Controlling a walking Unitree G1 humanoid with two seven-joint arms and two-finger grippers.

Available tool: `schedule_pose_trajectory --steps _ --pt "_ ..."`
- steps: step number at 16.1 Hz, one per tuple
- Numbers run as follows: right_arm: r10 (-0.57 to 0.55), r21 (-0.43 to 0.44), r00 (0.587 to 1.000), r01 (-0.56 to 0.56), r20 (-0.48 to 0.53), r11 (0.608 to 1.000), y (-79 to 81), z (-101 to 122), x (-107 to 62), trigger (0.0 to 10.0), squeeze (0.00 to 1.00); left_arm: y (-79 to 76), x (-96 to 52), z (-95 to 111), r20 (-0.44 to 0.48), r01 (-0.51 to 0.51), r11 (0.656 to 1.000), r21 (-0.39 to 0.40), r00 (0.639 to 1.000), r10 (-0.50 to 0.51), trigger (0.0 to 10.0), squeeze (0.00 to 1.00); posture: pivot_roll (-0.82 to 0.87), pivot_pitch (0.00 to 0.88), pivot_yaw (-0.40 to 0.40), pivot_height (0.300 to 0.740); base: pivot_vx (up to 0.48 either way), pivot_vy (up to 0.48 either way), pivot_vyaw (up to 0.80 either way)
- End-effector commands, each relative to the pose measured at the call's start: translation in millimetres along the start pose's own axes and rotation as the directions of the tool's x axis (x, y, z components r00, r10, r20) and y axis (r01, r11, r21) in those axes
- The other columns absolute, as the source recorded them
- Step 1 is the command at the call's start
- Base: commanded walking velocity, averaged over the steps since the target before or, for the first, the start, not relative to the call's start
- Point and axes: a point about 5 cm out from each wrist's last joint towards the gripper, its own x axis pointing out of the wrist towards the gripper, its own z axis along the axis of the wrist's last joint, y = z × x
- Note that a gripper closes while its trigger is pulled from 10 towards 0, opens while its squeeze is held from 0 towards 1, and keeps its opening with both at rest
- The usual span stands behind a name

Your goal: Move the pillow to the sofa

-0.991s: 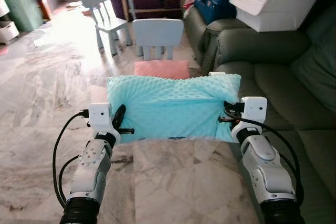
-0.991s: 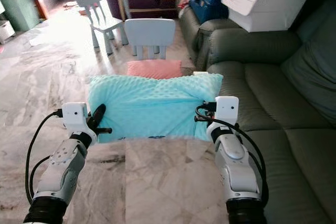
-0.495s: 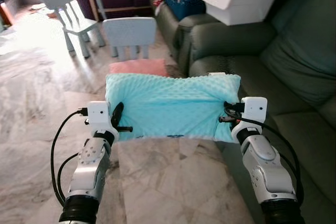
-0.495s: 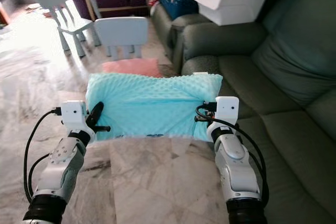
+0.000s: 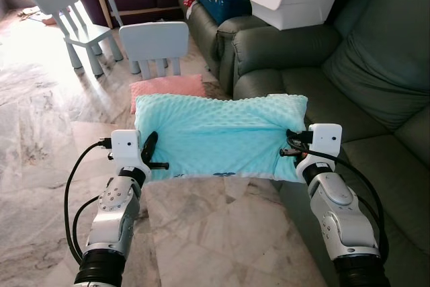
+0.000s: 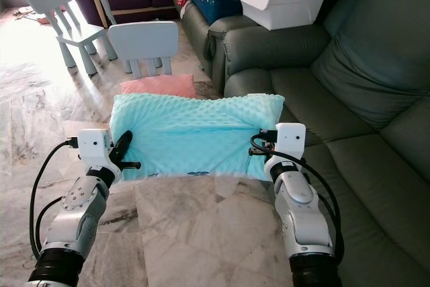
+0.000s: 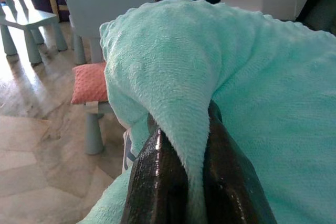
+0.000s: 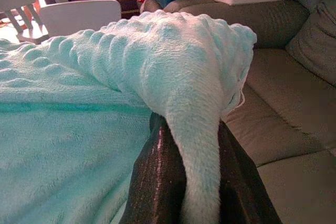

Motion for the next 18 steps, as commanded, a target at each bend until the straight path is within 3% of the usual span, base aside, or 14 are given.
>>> schedule_pose_trajectory --steps 1,18 --pt "-0.026 0.003 1.0 0.026 0.016 1.0 -6.1 5.1 -0.1 10.0 0.0 8.9 0.4 3.5 0.009 -0.03 0.999 0.015 1.0 0.03 10.0 0.0 -0.12 0.017 0.023 0.74 0.0 0.0 -0.77" --pt "-0.025 0.001 0.999 0.025 0.027 1.0 -5.3 6.1 -1.3 10.0 0.0 10.1 -2.4 4.3 0.018 -0.006 1.0 -0.004 1.0 0.006 10.0 0.0 -0.12 0.027 0.024 0.74 0.015 0.0 -0.62"
